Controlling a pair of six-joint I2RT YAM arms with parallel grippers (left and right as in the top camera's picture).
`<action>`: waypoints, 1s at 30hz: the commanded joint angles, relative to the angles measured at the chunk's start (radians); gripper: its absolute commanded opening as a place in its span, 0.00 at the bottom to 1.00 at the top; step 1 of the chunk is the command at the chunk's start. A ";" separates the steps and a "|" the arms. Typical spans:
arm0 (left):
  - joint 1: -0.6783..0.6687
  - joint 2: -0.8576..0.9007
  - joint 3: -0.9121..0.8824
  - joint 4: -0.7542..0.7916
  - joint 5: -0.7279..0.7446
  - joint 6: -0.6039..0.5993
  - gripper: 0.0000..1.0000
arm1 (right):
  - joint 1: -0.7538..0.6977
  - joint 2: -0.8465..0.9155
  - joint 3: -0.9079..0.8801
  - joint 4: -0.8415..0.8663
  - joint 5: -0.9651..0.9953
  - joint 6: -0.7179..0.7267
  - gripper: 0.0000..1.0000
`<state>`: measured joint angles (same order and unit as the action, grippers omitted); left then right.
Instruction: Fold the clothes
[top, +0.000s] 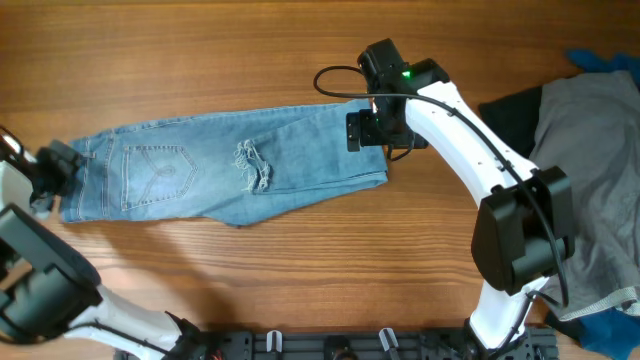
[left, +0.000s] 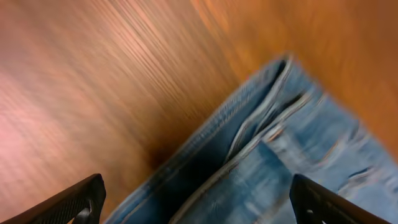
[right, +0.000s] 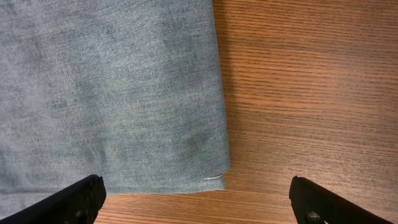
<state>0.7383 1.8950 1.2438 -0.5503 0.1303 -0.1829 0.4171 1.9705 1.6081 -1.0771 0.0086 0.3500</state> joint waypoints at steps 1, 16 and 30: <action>0.006 0.092 0.000 -0.024 0.135 0.160 0.96 | 0.000 -0.011 0.016 -0.002 0.019 -0.011 1.00; 0.006 0.177 0.000 -0.024 0.195 0.205 0.06 | -0.026 -0.011 0.014 0.011 0.089 -0.018 1.00; 0.006 0.128 0.390 -0.269 -0.068 0.106 0.04 | -0.253 -0.011 0.014 0.008 0.089 -0.091 1.00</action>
<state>0.7364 2.0315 1.4532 -0.7746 0.2001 -0.0071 0.2134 1.9705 1.6081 -1.0691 0.0750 0.2913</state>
